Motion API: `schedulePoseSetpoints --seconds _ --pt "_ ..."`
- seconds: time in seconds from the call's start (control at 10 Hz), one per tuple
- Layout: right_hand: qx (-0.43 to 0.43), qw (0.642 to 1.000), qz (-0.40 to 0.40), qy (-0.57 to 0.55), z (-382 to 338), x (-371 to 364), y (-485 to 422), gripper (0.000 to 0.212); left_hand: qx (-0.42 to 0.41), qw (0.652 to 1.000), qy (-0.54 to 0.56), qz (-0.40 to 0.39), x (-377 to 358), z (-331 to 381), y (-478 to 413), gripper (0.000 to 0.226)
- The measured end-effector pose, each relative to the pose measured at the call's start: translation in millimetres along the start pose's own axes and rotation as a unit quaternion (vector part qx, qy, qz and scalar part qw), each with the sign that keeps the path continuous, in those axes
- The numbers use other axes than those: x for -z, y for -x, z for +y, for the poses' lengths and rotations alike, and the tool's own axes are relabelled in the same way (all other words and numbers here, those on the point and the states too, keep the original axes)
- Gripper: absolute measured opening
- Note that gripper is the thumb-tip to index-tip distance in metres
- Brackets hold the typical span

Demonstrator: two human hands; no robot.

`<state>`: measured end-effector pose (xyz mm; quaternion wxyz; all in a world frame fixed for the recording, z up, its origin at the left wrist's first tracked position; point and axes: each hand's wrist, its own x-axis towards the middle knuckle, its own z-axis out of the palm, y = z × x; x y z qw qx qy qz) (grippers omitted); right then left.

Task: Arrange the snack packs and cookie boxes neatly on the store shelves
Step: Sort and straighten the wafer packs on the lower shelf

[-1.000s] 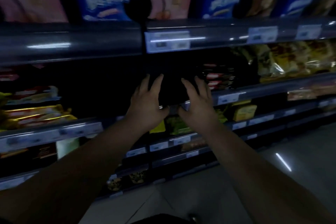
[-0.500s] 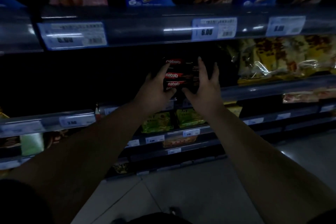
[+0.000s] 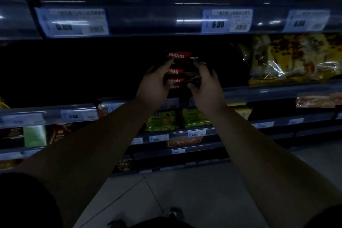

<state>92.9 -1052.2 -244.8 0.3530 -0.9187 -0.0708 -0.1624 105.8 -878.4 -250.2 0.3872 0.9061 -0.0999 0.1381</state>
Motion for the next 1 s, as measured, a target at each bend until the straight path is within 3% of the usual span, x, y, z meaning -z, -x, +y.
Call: schedulePoseSetpoints --seconds 0.1,0.3,0.6,0.8,1.0 --pt "0.025 0.999 0.015 -0.020 -29 -20 4 0.062 -0.014 0.999 -0.006 0.033 33 -17 15 0.063" --pt "0.063 0.995 -0.037 -0.070 -112 -86 14 0.063 0.004 0.994 -0.064 0.085 120 -74 57 0.064" --pt "0.065 0.989 -0.081 -0.109 -236 -197 49 0.071 0.041 0.992 -0.072 0.091 239 -172 117 0.078" --pt "0.039 0.991 -0.086 -0.095 -261 -225 63 0.079 0.057 0.998 -0.023 -0.014 267 -189 127 0.099" --pt "0.030 0.994 -0.102 -0.009 -264 -220 62 0.091 0.037 0.999 0.001 -0.018 277 -190 135 0.094"
